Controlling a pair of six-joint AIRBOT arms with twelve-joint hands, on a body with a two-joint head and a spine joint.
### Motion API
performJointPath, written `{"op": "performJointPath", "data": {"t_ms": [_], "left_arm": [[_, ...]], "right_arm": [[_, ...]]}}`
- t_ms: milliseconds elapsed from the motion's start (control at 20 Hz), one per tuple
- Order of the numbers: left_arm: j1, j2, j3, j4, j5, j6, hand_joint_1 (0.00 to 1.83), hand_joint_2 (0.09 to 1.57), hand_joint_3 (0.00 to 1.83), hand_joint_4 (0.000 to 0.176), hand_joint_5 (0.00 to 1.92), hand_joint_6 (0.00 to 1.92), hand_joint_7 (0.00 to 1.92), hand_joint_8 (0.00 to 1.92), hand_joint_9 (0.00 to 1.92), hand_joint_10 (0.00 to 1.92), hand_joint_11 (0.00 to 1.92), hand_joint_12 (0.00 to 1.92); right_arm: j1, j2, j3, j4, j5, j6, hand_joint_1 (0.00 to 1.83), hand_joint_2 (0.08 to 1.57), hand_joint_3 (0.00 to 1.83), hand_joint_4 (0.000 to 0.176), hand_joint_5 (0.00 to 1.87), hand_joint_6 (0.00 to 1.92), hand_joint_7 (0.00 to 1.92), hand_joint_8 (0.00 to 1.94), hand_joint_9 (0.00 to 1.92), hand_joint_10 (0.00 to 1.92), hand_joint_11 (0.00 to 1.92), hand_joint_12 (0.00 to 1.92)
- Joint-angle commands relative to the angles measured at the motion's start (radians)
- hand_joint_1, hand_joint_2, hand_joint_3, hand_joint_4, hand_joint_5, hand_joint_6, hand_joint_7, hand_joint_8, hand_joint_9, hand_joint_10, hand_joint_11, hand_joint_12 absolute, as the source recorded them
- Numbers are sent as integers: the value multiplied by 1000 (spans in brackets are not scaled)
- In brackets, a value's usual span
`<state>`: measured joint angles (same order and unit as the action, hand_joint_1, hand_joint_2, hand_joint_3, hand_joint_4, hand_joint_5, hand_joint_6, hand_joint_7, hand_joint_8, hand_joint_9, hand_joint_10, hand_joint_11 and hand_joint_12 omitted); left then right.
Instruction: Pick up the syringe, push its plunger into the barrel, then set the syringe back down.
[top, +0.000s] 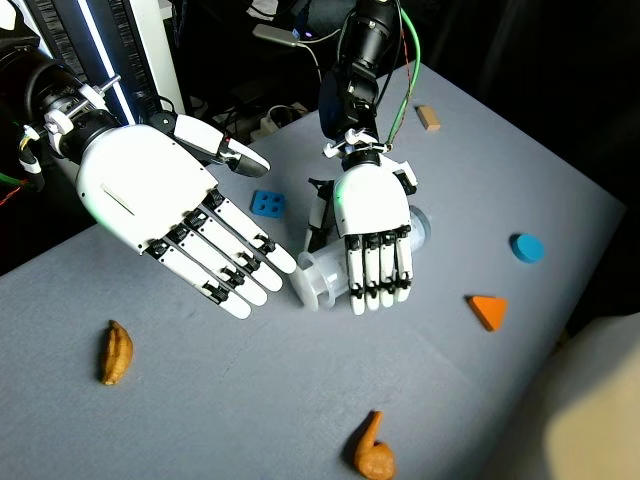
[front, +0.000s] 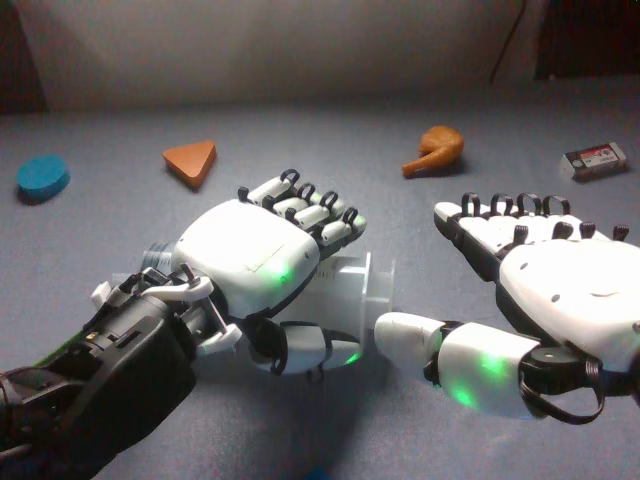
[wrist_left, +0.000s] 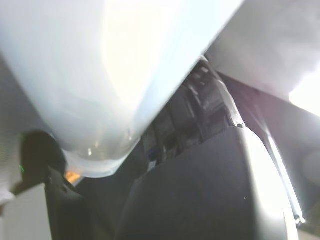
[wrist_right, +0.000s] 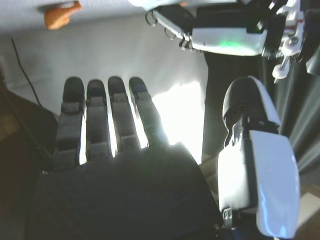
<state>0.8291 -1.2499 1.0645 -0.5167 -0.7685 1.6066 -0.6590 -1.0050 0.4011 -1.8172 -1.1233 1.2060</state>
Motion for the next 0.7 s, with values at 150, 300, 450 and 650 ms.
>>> {"op": "performJointPath", "data": {"t_ms": [150,300,450,650], "left_arm": [[-6,12,-7,32,-98,-6,205,978,0,0,105,0,55,1,64,1,0,401],[-15,42,-29,26,-98,-2,193,979,0,0,107,1,46,0,59,0,0,389],[-33,93,-66,-28,-107,41,186,969,0,0,108,1,63,6,71,4,0,421],[-95,175,-148,-255,-150,210,187,977,1,0,121,4,67,4,77,4,0,442]], "right_arm": [[5,-1,-3,-85,-46,5,0,1088,0,0,65,2,62,5,45,6,0,310],[4,-2,-3,-85,-46,5,0,1088,0,0,60,0,60,4,42,5,0,327],[4,-2,-3,-85,-46,5,0,1087,0,0,23,0,19,1,7,0,0,268],[2,-2,-3,-85,-44,14,0,1088,0,0,22,3,24,5,5,2,0,247]]}}
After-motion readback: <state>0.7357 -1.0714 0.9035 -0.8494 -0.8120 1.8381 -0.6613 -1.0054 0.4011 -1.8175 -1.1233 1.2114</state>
